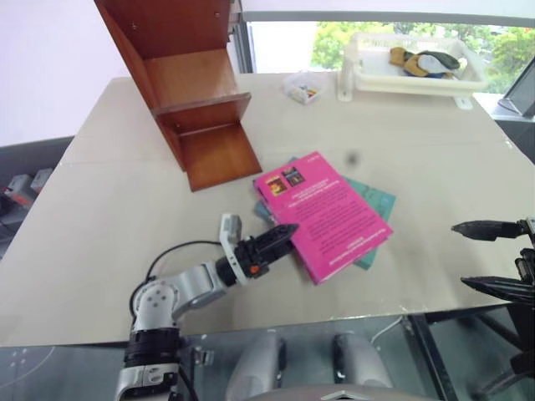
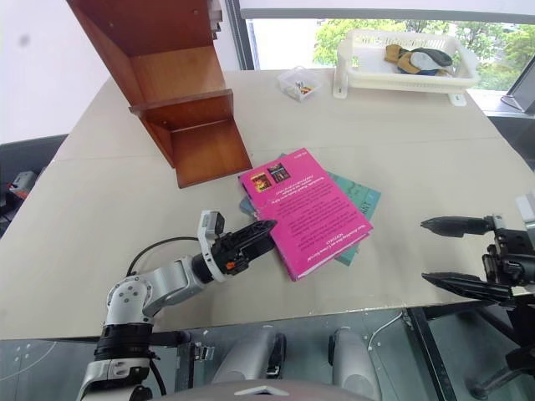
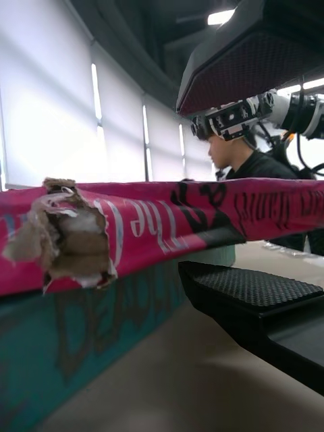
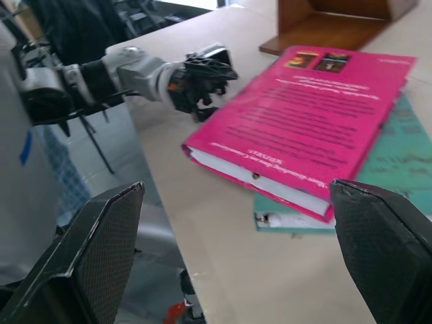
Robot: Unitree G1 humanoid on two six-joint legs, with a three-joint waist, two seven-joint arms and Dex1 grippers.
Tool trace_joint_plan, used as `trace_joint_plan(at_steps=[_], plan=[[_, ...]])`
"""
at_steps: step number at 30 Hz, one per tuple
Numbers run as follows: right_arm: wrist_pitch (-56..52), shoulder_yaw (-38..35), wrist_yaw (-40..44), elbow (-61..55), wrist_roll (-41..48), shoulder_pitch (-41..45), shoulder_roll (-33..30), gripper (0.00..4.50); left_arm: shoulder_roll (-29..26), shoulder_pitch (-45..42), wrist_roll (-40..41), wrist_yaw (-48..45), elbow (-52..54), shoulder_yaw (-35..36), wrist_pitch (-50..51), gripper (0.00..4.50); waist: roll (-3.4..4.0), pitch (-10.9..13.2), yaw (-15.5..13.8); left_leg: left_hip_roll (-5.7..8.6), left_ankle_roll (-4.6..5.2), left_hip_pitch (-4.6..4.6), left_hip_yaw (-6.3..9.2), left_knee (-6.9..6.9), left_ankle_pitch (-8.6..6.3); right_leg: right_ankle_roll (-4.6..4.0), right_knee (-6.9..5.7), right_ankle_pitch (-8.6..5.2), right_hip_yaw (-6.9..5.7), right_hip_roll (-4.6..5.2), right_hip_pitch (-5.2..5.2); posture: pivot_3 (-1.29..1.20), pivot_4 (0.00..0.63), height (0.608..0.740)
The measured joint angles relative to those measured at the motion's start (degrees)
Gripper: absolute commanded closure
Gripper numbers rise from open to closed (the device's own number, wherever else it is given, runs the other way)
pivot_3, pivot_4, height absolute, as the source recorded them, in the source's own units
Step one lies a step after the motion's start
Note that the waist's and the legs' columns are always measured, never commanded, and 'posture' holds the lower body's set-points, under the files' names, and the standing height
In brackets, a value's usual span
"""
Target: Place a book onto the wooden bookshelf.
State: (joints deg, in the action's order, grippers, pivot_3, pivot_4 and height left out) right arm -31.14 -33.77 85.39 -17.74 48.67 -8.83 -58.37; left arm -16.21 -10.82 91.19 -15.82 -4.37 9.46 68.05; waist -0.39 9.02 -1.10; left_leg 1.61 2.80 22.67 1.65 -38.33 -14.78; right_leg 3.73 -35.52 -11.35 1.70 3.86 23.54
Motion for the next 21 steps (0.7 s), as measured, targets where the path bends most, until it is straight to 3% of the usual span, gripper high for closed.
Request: trace_joint_plan(at_steps=[9,10,12,15,17,18,21], plan=[[0.0,0.0,0.3,-0.4,0.3,0.6,-0.9,0.0,1.9,-1.6,0.1,0.2,-1.6,0.0,1.7,0.74,-0.01,0.0,-0.1,0.09,0.0,0.03,0.04,0.0,0.0,0.0,0.01,0.0,-0.02,0.14,0.0,0.0,0.15,0.74],[0.0,0.0,0.3,-0.4,0.2,0.6,-0.9,0.0,2.1,-1.8,0.1,0.3,-1.9,0.1,1.8,1.27,-0.01,0.0,-0.1,0.1,0.0,0.03,0.04,0.0,0.0,0.0,0.01,0.0,-0.02,0.15,0.0,0.0,0.15,0.74],[0.0,0.0,0.3,-0.4,0.0,0.5,-0.9,0.0,2.3,-2.1,0.1,0.6,-2.2,0.1,1.9,1.92,-0.01,0.0,-0.1,0.1,0.0,0.03,0.05,0.0,0.0,0.0,0.01,0.0,-0.03,0.15,0.0,0.0,0.15,0.74],[0.1,0.0,0.3,-0.4,-0.5,0.1,-0.9,0.0,2.8,-2.2,0.1,1.1,-2.5,0.4,2.0,3.51,0.02,0.0,-0.2,0.1,0.0,0.03,0.05,0.0,0.0,0.0,0.01,0.0,-0.03,0.15,0.0,0.0,0.15,0.74],[0.1,0.0,0.3,-0.4,-0.7,0.1,-0.9,0.0,3.2,-2.2,0.7,2.0,-2.7,1.0,2.1,4.23,0.06,-0.1,-0.2,0.1,0.0,0.03,0.05,0.0,0.0,0.0,0.01,0.0,-0.03,0.16,0.0,0.0,0.15,0.74],[0.1,0.0,0.3,-0.4,-0.7,0.1,-0.9,0.0,3.4,-2.2,0.9,2.3,-2.8,1.2,2.1,4.44,0.06,-0.1,-0.2,0.1,0.0,0.03,0.06,0.0,0.0,0.0,0.01,0.0,-0.03,0.17,0.0,0.0,0.15,0.74],[0.2,0.0,0.3,-0.4,-1.1,0.1,-0.9,0.0,3.7,-2.2,2.0,3.3,-3.1,1.6,2.1,4.44,0.09,-0.1,-0.2,0.1,0.0,0.03,0.06,0.0,0.0,0.0,0.01,-0.01,-0.03,0.17,0.0,0.0,0.15,0.74]])
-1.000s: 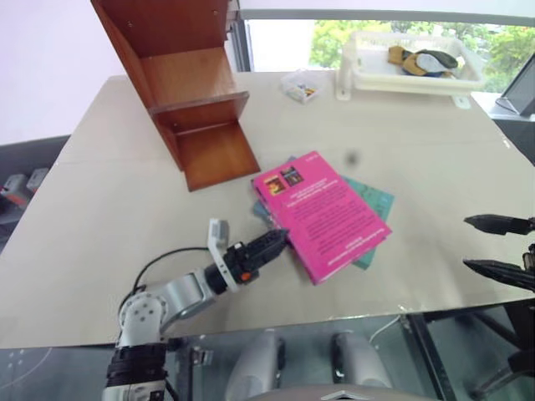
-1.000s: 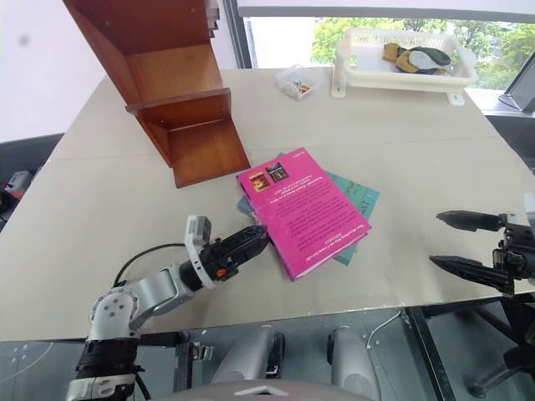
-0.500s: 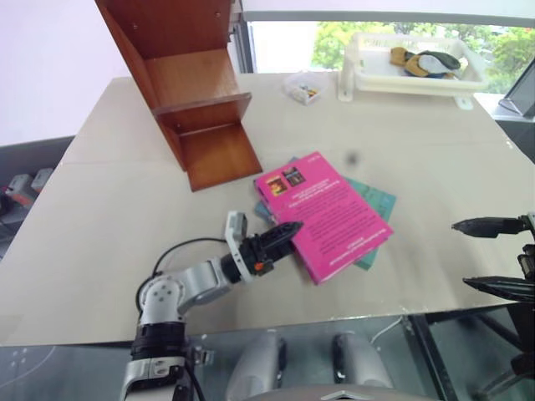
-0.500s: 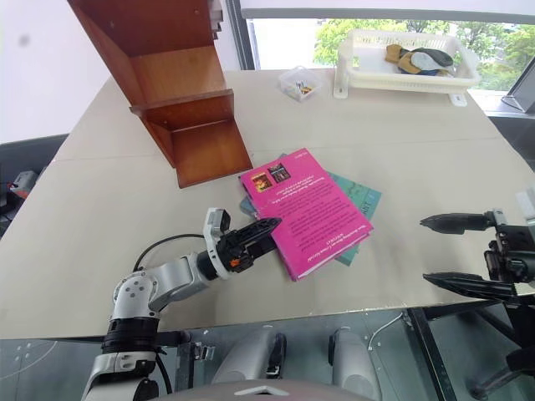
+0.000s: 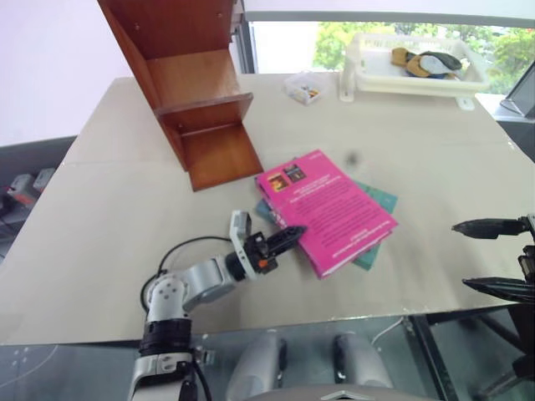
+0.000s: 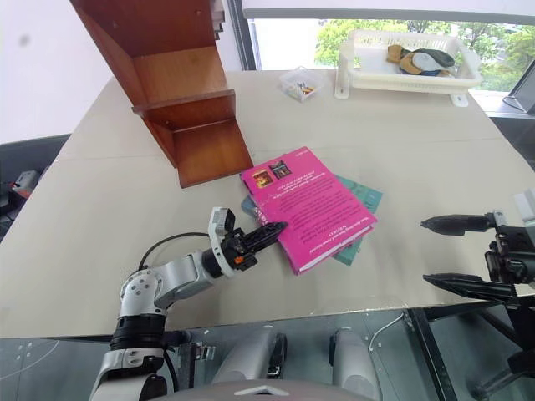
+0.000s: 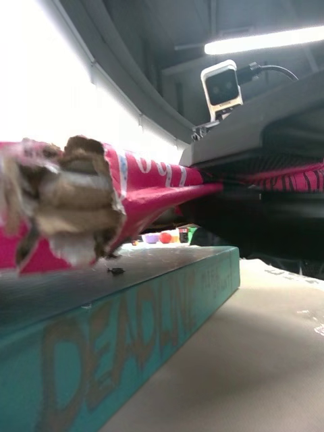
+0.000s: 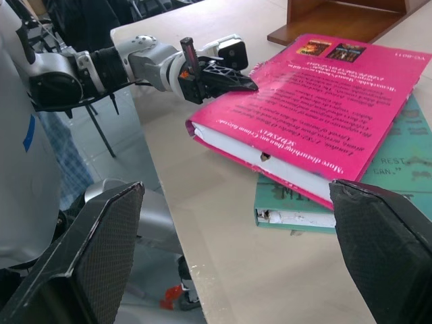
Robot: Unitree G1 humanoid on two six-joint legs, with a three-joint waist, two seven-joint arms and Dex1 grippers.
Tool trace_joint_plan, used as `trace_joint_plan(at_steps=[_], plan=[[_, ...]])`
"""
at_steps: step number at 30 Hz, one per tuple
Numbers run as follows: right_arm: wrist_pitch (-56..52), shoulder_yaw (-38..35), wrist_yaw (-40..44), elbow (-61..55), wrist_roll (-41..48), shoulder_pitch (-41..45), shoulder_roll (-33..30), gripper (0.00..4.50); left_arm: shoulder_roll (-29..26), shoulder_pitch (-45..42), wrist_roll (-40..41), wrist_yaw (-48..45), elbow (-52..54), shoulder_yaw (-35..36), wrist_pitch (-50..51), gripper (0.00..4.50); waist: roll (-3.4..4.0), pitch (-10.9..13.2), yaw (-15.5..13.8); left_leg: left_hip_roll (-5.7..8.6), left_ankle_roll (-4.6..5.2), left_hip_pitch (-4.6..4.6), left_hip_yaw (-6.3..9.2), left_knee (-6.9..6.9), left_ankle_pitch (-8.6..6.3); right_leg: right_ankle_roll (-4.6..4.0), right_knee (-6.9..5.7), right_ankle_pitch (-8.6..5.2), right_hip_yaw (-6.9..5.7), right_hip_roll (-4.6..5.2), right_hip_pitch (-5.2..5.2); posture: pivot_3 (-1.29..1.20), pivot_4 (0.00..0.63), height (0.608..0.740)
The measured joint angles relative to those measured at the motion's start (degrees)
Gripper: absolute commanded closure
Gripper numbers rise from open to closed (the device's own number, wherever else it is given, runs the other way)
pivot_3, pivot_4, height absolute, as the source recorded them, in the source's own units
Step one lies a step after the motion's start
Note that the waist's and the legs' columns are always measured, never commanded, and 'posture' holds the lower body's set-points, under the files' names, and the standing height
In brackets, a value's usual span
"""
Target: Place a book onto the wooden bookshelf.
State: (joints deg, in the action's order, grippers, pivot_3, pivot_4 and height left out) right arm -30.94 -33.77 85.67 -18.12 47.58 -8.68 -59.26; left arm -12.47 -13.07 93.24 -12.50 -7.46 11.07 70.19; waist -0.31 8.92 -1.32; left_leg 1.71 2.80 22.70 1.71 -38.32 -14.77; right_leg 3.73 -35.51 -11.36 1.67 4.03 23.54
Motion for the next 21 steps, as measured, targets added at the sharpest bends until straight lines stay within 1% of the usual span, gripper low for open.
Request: trace_joint_plan(at_steps=[3,6,9,11,12,14,15,16,18,19,20,21], plan=[[0.1,0.0,0.0,0.0,-0.6,0.0,0.0,0.0,-0.3,0.1,0.4,0.2,0.2,0.3,0.1,4.44,0.0,0.0,0.0,0.0,0.0,0.0,0.0,0.0,0.0,0.0,0.0,0.0,0.0,-0.01,0.0,0.0,0.15,0.74],[0.4,0.1,0.0,0.0,-0.9,0.0,0.0,0.0,-1.7,0.1,1.3,0.2,0.7,0.1,0.9,4.44,-0.03,0.0,0.1,-0.01,0.0,0.03,0.01,0.0,0.0,0.0,0.0,0.0,-0.01,-0.02,0.02,0.0,0.15,0.74],[0.8,0.3,0.0,0.3,-1.5,0.2,0.1,0.0,-6.1,-2.7,0.5,-2.2,4.3,-0.4,2.1,4.44,-0.26,0.2,0.1,-0.02,-0.02,0.12,0.11,-0.01,0.01,-0.01,0.01,0.0,-0.11,-0.05,0.05,0.0,0.15,0.74],[1.1,0.5,0.0,0.4,-1.7,0.3,0.1,0.0,-7.2,-4.4,-0.2,-3.4,5.5,-0.3,2.0,4.44,-0.27,0.2,0.0,0.0,-0.02,0.12,0.12,-0.02,0.01,-0.01,0.01,0.0,-0.14,-0.05,0.04,0.0,0.15,0.74],[1.3,1.5,0.0,0.9,-1.9,0.9,0.1,0.0,-10.0,-10.6,-2.7,-7.7,10.6,-0.2,1.1,4.44,-0.26,0.2,0.0,0.04,-0.02,0.12,0.07,-0.02,0.01,0.0,0.09,0.0,-0.1,-0.02,0.01,0.0,0.15,0.74],[1.7,2.1,0.0,1.6,-2.2,1.6,0.3,0.0,-11.5,-13.6,-6.9,-11.8,14.0,-1.7,-0.8,4.44,-0.27,0.2,0.2,0.07,-0.05,0.16,0.02,0.01,0.03,0.0,0.2,0.0,-0.06,-0.02,0.02,0.0,0.15,0.74],[2.1,2.4,0.0,2.3,-2.4,2.1,0.3,0.0,-12.8,-15.1,-10.7,-14.3,15.6,-3.6,-2.3,4.44,-0.3,0.2,0.3,0.08,-0.21,0.18,0.01,0.04,0.11,0.0,0.25,0.0,-0.06,-0.04,0.02,0.0,0.15,0.74],[2.4,2.6,0.0,3.2,-2.8,2.7,0.3,0.0,-14.2,-17.4,-16.8,-17.4,17.6,-6.8,-5.3,4.44,-0.31,0.2,0.3,0.09,-0.23,0.21,0.01,0.07,0.13,0.0,0.31,0.01,-0.07,-0.04,0.03,0.0,0.15,0.74],[2.7,3.0,0.0,4.2,-3.3,3.2,0.3,0.0,-15.5,-20.5,-25.6,-21.7,19.6,-10.8,-10.9,4.44,-0.3,0.2,0.3,0.07,-0.24,0.22,0.03,0.14,0.14,0.0,0.47,0.01,-0.08,-0.07,0.01,0.0,0.15,0.74],[3.0,3.5,0.0,5.0,-3.7,3.4,0.3,0.0,-16.1,-22.5,-30.9,-23.9,20.0,-13.2,-14.8,4.44,-0.3,0.2,0.3,0.06,-0.24,0.25,0.04,0.14,0.14,0.0,0.53,0.02,-0.1,-0.09,0.01,0.0,0.15,0.74],[3.6,3.8,-0.1,5.9,-4.4,3.8,0.4,0.0,-17.3,-25.1,-38.0,-26.2,19.8,-16.7,-19.9,4.44,-0.3,0.2,0.3,0.06,-0.24,0.27,0.04,0.14,0.14,0.0,0.57,0.02,-0.1,-0.1,0.01,0.0,0.15,0.74],[3.9,4.0,-0.2,6.3,-4.6,4.2,0.6,0.0,-17.9,-26.6,-42.6,-27.4,19.5,-18.7,-23.2,4.44,-0.3,0.2,0.3,0.07,-0.24,0.28,0.02,0.17,0.14,0.01,0.61,0.02,-0.09,-0.11,0.01,0.0,0.15,0.74]])
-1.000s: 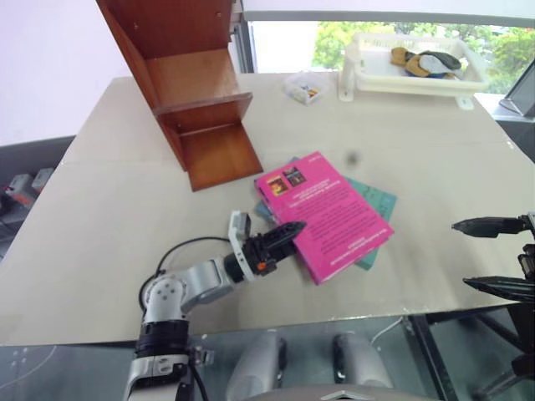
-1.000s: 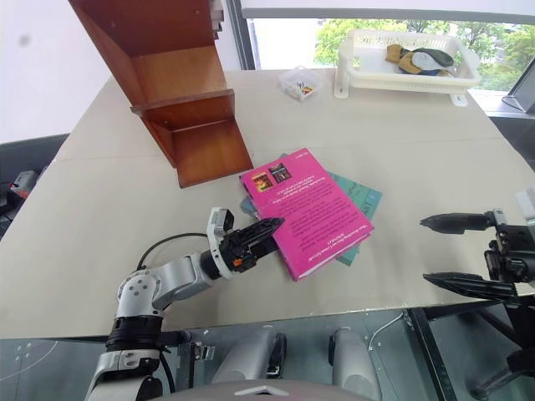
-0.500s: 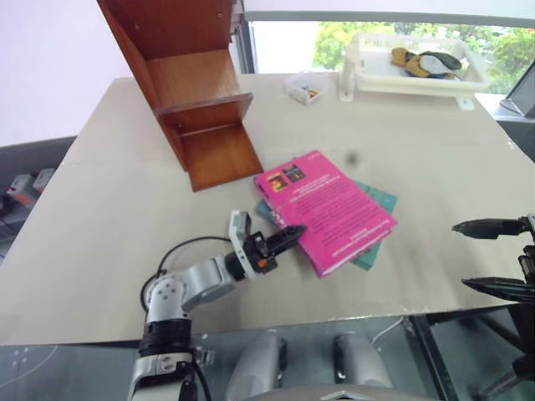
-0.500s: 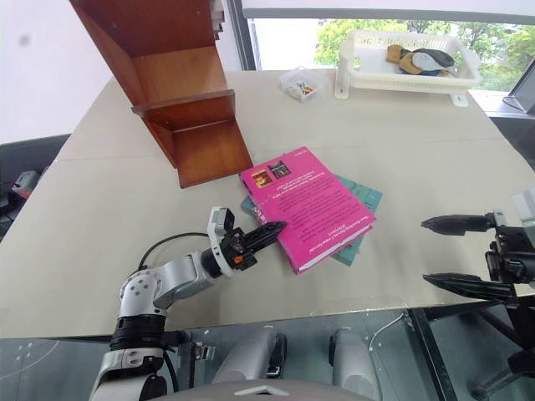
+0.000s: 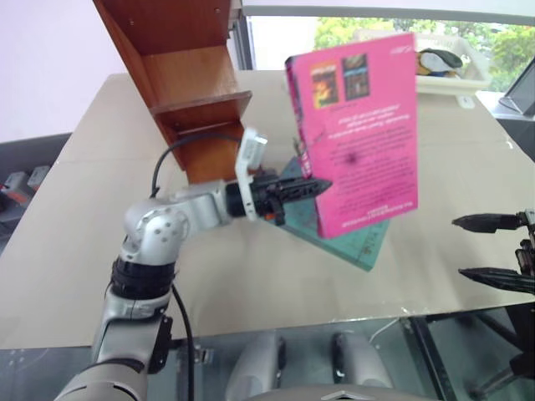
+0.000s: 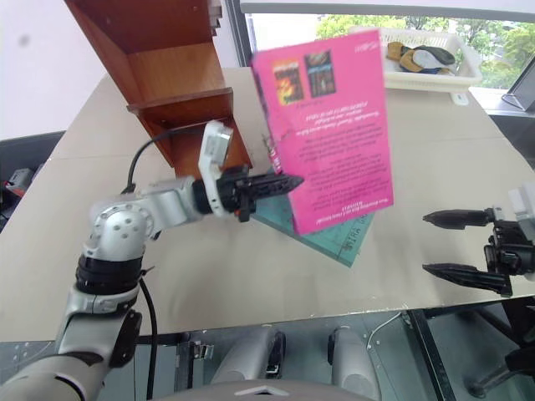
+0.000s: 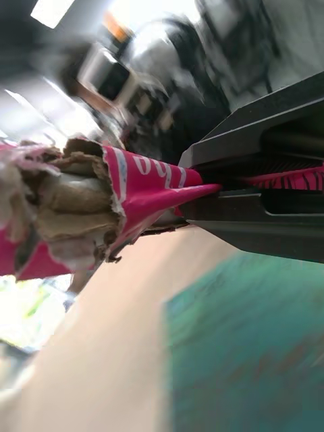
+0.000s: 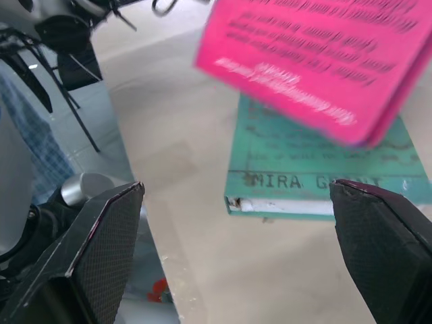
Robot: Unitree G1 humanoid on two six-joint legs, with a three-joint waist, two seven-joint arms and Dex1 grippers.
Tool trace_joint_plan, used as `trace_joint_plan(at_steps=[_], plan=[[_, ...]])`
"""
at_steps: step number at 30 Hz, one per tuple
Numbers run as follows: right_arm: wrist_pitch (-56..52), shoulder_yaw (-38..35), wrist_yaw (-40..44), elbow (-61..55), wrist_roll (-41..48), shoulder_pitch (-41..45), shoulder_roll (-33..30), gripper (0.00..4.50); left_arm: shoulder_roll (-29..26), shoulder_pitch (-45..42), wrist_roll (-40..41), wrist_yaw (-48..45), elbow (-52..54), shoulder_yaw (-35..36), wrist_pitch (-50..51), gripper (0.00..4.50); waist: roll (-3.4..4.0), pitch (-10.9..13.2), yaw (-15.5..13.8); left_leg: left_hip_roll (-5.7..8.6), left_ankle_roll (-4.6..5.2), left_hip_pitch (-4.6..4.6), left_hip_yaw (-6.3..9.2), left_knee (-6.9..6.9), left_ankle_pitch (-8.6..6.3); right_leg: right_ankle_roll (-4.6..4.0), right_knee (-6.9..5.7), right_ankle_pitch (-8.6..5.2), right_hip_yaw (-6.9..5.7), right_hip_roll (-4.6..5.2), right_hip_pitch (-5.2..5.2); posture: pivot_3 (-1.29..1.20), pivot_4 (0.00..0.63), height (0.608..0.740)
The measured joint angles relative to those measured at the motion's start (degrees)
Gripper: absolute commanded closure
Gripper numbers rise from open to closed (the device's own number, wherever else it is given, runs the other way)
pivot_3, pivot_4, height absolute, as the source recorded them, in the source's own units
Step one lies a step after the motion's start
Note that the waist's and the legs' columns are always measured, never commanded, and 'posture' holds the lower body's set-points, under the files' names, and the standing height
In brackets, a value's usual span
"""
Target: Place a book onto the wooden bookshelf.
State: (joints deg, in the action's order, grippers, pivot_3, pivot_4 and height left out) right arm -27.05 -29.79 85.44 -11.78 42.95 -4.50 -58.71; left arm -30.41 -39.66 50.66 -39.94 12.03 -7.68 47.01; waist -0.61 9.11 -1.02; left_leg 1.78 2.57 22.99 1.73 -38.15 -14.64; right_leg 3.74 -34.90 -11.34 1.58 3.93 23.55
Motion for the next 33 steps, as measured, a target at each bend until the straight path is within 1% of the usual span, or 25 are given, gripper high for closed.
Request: trace_joint_plan(at_steps=[2,3,4,6,7,8,11,14,17,21,22,24,28,30,32,33], plan=[[0.5,0.3,-0.4,1.1,-0.2,1.2,0.8,0.0,-0.8,-2.9,-9.1,-2.1,-2.2,-4.0,-7.1,4.44,-0.04,0.0,0.0,-0.01,0.01,0.0,0.0,0.02,0.0,0.0,0.02,0.0,0.01,0.0,0.0,0.0,0.15,0.74],[1.0,0.6,-0.9,2.3,-0.2,3.0,1.6,0.0,-0.7,-5.8,-16.2,-2.7,-5.1,-6.5,-12.4,4.44,-0.04,0.1,0.1,-0.01,0.02,0.03,-0.03,0.01,0.0,0.01,0.04,0.01,0.03,0.01,0.01,0.0,0.15,0.74],[1.1,0.6,-1.0,2.5,-0.1,3.4,1.7,0.0,-0.7,-6.7,-18.3,-2.9,-5.8,-6.9,-14.0,4.44,-0.04,0.1,0.1,-0.02,0.23,0.03,-0.03,0.02,-0.13,0.02,0.04,0.01,0.04,0.01,0.02,0.0,0.15,0.74],[1.0,0.6,-1.2,4.3,0.6,5.4,2.4,0.0,-1.0,-9.2,-24.7,-3.8,-8.5,-8.6,-19.4,4.44,-0.08,0.1,0.2,-0.04,0.25,0.03,0.0,0.01,-0.14,0.02,0.04,0.01,0.01,-0.02,0.02,0.0,0.15,0.74],[0.8,0.5,-2.0,5.9,1.9,8.1,3.7,0.0,-1.1,-11.2,-29.1,-4.4,-10.7,-9.8,-23.0,4.44,-0.09,0.1,0.2,-0.05,0.25,0.03,-0.01,0.01,-0.14,0.06,0.05,0.04,0.01,-0.03,0.03,0.0,0.15,0.74],[0.7,0.5,-2.5,6.8,2.8,9.7,4.2,0.0,-1.1,-12.3,-31.7,-4.8,-11.9,-10.6,-25.2,4.44,-0.09,0.2,0.2,-0.04,0.25,0.03,0.0,0.02,-0.14,0.22,0.06,0.12,0.01,-0.04,0.03,0.0,0.15,0.74],[0.2,0.3,-3.5,11.6,4.8,14.6,5.8,0.0,-1.3,-15.8,-39.0,-6.6,-17.2,-12.4,-32.5,4.44,-0.11,0.2,0.2,-0.04,0.25,0.05,0.03,0.02,-0.14,0.26,0.05,0.15,-0.02,-0.04,0.03,0.0,0.15,0.74],[0.3,0.3,-2.9,16.3,4.9,17.2,7.0,0.0,-1.6,-19.1,-44.1,-8.9,-22.9,-13.1,-39.0,4.44,-0.14,0.3,0.1,-0.03,0.26,0.08,0.09,0.01,-0.14,0.27,0.05,0.15,-0.11,-0.04,0.03,0.0,0.15,0.74],[0.1,0.4,-1.4,23.6,6.3,21.6,8.7,0.0,-2.0,-25.1,-49.8,-11.9,-31.8,-13.3,-47.8,4.44,-0.11,0.4,0.2,-0.01,0.26,0.14,0.09,-0.04,-0.14,0.28,0.03,0.16,-0.13,-0.04,0.06,0.0,0.15,0.74],[0.1,0.5,0.1,29.3,6.6,25.8,9.1,0.0,-2.6,-31.4,-56.4,-12.2,-39.1,-14.5,-55.9,4.44,-0.07,0.4,0.2,0.01,0.34,0.14,0.08,-0.04,-0.18,0.31,-0.02,0.17,-0.13,-0.05,0.07,0.0,0.15,0.74],[0.6,0.9,0.9,32.2,6.3,27.8,9.1,0.0,-2.5,-34.0,-59.1,-12.0,-42.8,-15.3,-58.8,4.44,-0.09,0.4,0.2,0.01,0.36,0.17,0.09,-0.08,-0.2,0.32,-0.01,0.17,-0.16,-0.07,0.07,0.0,0.15,0.74],[1.1,1.7,1.6,34.2,5.9,29.0,9.2,0.0,-2.2,-36.2,-62.0,-11.6,-46.0,-15.7,-61.8,4.44,-0.05,0.5,0.2,0.02,0.4,0.17,0.09,-0.08,-0.22,0.38,-0.02,0.17,-0.16,-0.06,0.08,0.0,0.15,0.74],[1.2,2.2,2.0,37.1,5.4,30.9,9.5,0.0,-1.9,-41.1,-67.4,-10.5,-51.8,-16.9,-65.1,4.44,-0.03,0.5,0.2,0.04,0.42,0.45,0.12,-0.16,-0.23,0.41,-0.06,0.18,-0.2,-0.06,0.31,0.0,0.15,0.74],[1.8,2.4,2.4,38.1,4.9,31.3,9.5,0.0,-2.3,-43.4,-70.4,-10.3,-52.0,-17.5,-65.3,4.44,-0.03,0.5,0.3,0.06,0.41,0.77,0.17,-0.23,-0.22,0.45,-0.07,0.21,-0.26,-0.07,0.58,0.0,0.15,0.74],[2.5,3.0,2.6,39.4,4.1,31.9,9.5,0.0,-4.1,-45.8,-74.1,-12.8,-49.5,-17.9,-64.3,4.44,-0.02,0.5,0.3,0.09,0.25,0.81,0.12,-0.2,-0.12,0.47,-0.08,0.21,-0.23,-0.06,0.64,0.0,0.15,0.74],[2.6,3.0,2.7,39.4,4.1,31.9,9.5,0.0,-4.3,-45.9,-74.3,-12.9,-49.3,-17.9,-64.2,4.44,-0.02,0.5,0.3,0.09,0.25,0.81,0.12,-0.2,-0.12,0.48,-0.08,0.21,-0.23,-0.06,0.64,0.0,0.15,0.74]])
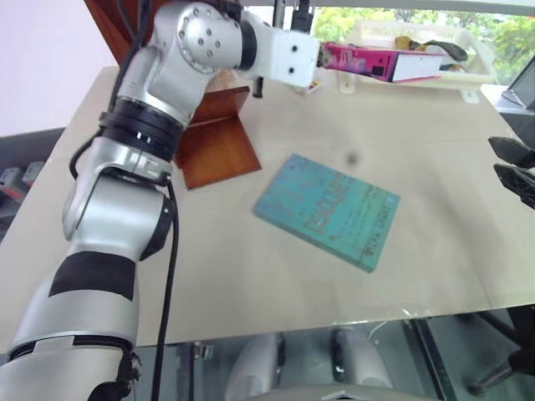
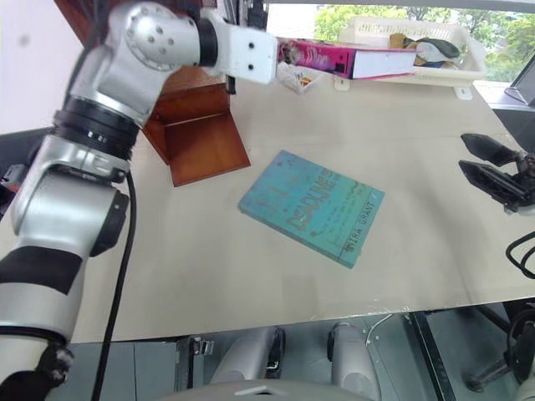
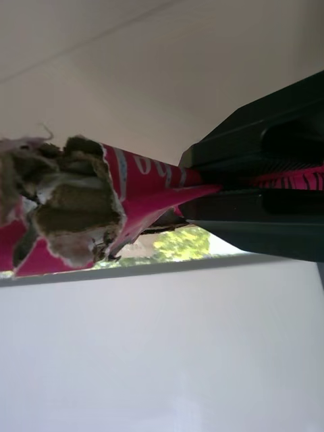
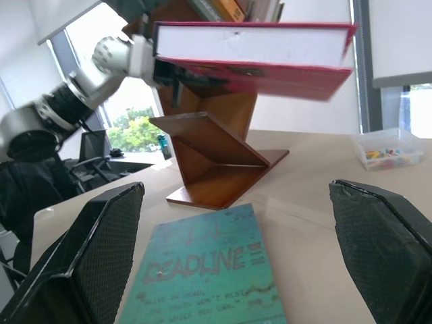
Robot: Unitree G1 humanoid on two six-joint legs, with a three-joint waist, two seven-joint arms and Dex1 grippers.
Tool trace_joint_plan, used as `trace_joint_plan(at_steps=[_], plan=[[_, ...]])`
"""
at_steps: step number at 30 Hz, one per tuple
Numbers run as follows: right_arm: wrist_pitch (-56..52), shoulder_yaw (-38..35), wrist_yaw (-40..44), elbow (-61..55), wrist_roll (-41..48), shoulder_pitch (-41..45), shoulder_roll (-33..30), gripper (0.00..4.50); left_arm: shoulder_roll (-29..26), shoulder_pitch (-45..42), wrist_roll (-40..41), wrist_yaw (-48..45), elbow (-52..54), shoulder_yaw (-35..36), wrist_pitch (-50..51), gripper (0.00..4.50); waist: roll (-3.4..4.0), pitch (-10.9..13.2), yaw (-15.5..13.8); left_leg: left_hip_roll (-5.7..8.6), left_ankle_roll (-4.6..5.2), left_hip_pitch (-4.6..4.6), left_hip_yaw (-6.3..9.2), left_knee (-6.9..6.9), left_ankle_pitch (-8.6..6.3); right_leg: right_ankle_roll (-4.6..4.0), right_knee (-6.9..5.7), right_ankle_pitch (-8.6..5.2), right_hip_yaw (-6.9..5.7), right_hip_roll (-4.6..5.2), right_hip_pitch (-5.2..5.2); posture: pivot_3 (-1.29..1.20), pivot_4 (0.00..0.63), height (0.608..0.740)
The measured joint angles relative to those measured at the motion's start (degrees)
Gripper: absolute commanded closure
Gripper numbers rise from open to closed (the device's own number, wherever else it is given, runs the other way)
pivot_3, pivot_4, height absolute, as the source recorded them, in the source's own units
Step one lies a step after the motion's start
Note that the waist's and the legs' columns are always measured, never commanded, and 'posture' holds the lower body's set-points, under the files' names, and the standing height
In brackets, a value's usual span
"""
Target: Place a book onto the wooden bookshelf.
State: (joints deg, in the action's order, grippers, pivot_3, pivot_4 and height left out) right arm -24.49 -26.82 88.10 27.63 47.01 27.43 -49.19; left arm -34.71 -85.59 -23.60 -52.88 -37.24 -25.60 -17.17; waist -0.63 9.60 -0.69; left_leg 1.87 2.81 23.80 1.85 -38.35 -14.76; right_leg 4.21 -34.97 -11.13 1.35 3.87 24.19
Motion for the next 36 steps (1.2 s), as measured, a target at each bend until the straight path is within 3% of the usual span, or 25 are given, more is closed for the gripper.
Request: trace_joint_plan(at_steps=[7,19,30,36], plan=[[1.4,1.4,0.4,4.0,-1.9,2.7,0.0,0.0,-5.2,-0.3,-5.6,-9.1,3.2,-0.9,6.6,4.44,0.03,0.0,0.4,-0.03,0.17,-0.06,0.0,-0.06,-0.09,0.04,-0.12,-0.02,0.01,-0.03,0.0,0.0,0.15,0.74],[3.6,9.0,0.8,12.4,-3.2,12.1,-0.4,0.0,-14.3,2.8,-7.1,-15.9,14.8,2.4,15.2,4.44,0.13,0.1,1.7,-0.04,0.01,-0.09,-0.05,-0.09,0.0,0.05,-0.6,-0.04,0.11,-0.03,0.09,0.0,0.15,0.74],[8.1,18.1,1.2,25.5,-5.2,26.0,0.3,0.0,-22.1,18.0,-9.2,-23.7,39.8,9.0,38.0,4.44,0.17,0.1,1.8,-0.09,-0.02,-0.07,-0.02,-0.19,0.02,0.03,-0.77,-0.04,0.13,-0.1,0.12,0.0,0.15,0.74],[10.1,21.7,1.3,30.3,-6.3,30.2,2.4,0.0,-22.9,18.7,-13.4,-26.1,46.9,9.3,48.0,4.44,0.16,0.1,1.6,-0.07,-0.03,-0.05,-0.02,-0.2,0.03,0.03,-0.74,-0.05,0.11,-0.1,0.12,0.0,0.15,0.74]])
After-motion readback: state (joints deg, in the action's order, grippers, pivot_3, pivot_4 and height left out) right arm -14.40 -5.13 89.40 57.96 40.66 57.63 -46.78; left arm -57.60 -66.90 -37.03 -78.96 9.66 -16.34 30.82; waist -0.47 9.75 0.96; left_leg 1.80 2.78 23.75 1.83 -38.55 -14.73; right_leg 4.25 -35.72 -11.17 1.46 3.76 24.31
